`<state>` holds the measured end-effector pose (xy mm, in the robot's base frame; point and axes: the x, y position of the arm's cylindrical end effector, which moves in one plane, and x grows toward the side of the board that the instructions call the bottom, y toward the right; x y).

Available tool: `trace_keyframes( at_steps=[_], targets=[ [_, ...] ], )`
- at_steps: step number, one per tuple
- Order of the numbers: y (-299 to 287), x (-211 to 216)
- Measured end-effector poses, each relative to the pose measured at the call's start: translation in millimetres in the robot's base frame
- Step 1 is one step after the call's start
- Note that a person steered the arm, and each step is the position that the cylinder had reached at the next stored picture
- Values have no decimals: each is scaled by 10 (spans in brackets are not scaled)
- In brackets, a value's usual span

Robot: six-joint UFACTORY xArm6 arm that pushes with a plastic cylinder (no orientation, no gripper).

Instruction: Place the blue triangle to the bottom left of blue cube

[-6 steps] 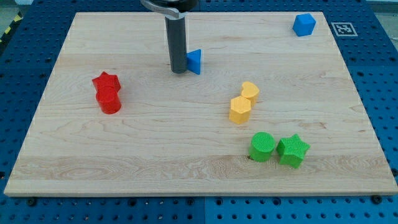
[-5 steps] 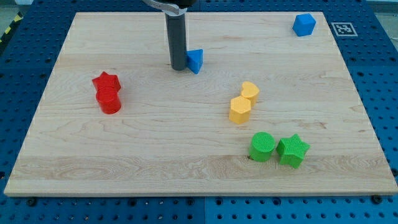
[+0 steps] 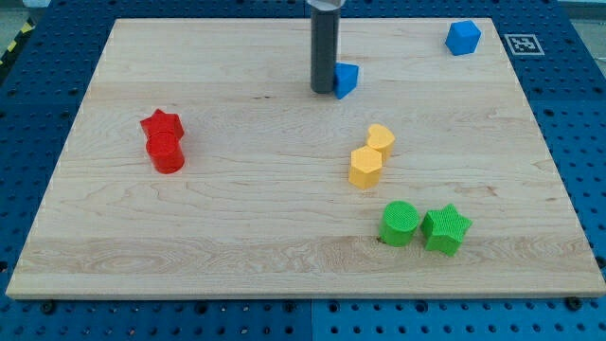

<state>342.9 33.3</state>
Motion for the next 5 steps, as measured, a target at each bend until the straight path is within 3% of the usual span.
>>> trace_keyframes(
  at_steps=[5],
  targets=[
    [1443,-246]
  ],
)
